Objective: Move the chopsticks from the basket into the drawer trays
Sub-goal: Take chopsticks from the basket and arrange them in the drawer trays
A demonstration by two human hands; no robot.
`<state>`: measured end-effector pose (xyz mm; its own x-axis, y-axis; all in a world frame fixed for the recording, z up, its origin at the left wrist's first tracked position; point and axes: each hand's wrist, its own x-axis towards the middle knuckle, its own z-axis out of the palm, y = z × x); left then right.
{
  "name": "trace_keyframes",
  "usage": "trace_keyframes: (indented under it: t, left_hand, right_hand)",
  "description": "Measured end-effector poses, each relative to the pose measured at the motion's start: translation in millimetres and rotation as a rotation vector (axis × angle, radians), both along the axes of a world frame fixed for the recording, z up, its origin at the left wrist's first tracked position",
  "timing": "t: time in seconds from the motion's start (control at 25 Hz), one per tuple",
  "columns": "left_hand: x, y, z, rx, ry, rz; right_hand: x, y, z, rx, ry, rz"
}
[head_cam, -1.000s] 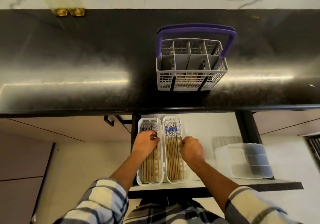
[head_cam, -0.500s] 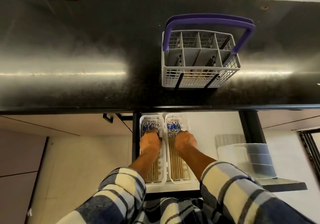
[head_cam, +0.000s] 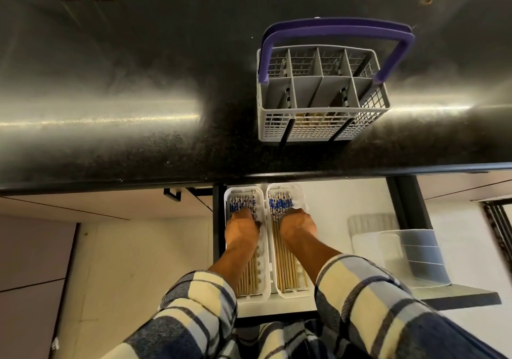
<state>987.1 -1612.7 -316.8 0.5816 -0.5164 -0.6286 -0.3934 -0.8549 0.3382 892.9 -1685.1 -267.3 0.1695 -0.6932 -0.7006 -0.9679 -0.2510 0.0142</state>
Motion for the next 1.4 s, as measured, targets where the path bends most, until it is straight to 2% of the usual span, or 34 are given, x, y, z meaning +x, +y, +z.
trace_keyframes:
  t: [0.32,0.64,1.0,1.4]
  left_hand:
    - [-4.0,2.2,2.1,-0.038,-0.054,-0.025]
    - [-5.6,4.0,9.1,0.048,-0.055,-0.09]
    - [-8.1,1.6,13.1,0.21,-0.104,-0.27]
    - [-11.5,3.4,11.8,0.256,-0.116,-0.291]
  right_hand:
    - [-0.2,-3.9,-3.0,0.026,-0.01,-0.006]
    - [-4.2,1.7,-5.1,0.026,-0.028,0.041]
    - [-10.9,5.0,-5.8,0.005,-0.033,0.079]
    - [-17.1,11.0,-8.8,-0.003,-0.022,0.115]
